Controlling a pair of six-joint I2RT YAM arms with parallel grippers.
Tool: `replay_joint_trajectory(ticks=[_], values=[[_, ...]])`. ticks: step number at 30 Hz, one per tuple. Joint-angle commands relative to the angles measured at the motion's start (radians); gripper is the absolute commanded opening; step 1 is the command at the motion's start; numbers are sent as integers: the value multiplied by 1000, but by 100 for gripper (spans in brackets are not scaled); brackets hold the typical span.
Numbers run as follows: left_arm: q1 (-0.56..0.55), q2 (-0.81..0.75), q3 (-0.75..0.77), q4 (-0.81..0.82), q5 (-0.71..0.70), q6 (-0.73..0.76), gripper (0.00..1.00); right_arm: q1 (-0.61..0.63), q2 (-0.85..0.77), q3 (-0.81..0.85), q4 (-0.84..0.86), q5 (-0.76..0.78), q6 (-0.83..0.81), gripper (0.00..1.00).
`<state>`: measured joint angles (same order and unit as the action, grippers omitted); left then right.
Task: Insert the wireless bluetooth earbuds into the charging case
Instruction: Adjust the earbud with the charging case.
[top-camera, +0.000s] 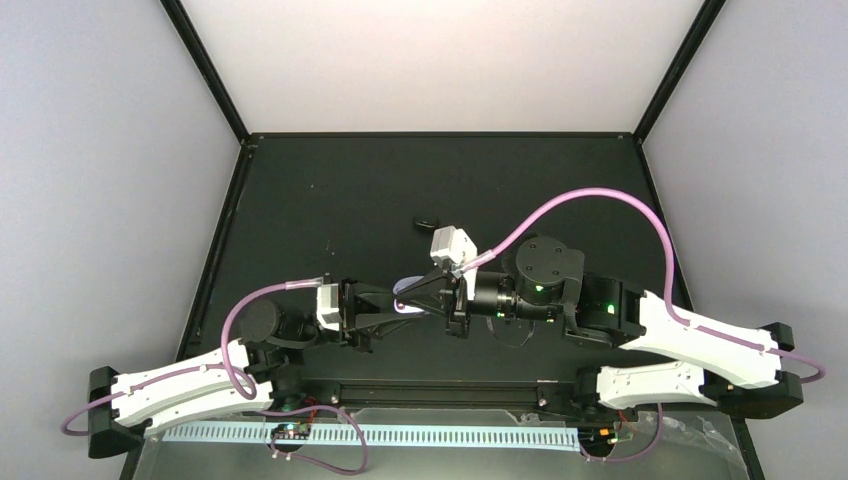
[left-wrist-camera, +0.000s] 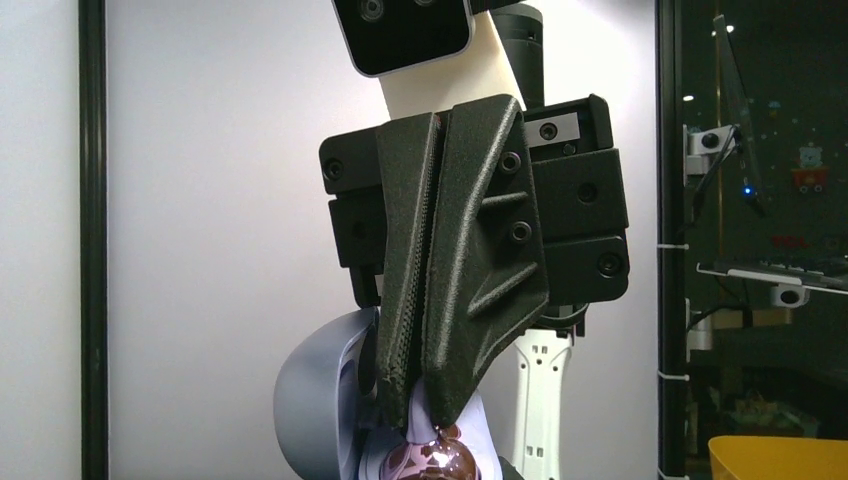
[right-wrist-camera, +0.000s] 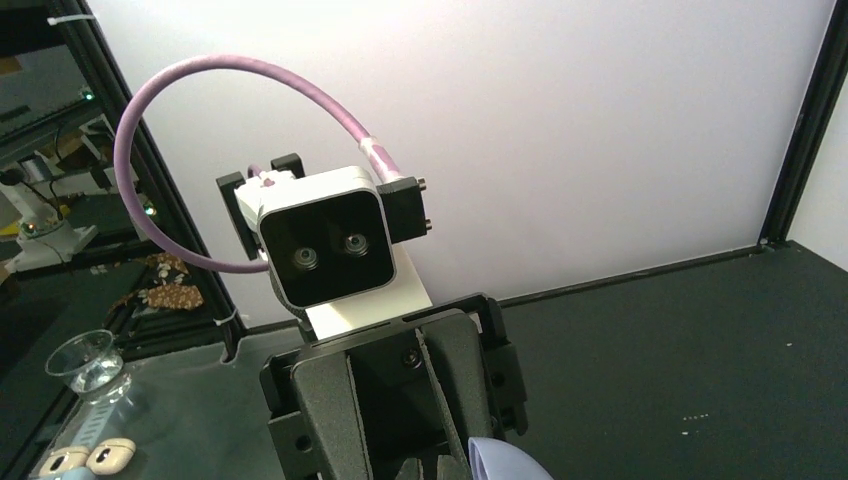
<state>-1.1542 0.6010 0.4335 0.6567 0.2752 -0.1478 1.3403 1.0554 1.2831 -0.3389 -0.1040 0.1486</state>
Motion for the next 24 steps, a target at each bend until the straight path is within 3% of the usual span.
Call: replay_joint_trajectory(ticks=[1,6,12,24], values=[[-5,-7,17,74,-26,9,2,23,36,-45,3,-8,52,1],[-6,-11,18,62,-40,9,2,22,32,-40,-21,-6,51,2],[-6,-20,7,35,-54,9,1,22,-5,-27,-46,11,47,18],[-6,0,-2,33,-62,-7,1,22,-70,47,-113,37,34,34]])
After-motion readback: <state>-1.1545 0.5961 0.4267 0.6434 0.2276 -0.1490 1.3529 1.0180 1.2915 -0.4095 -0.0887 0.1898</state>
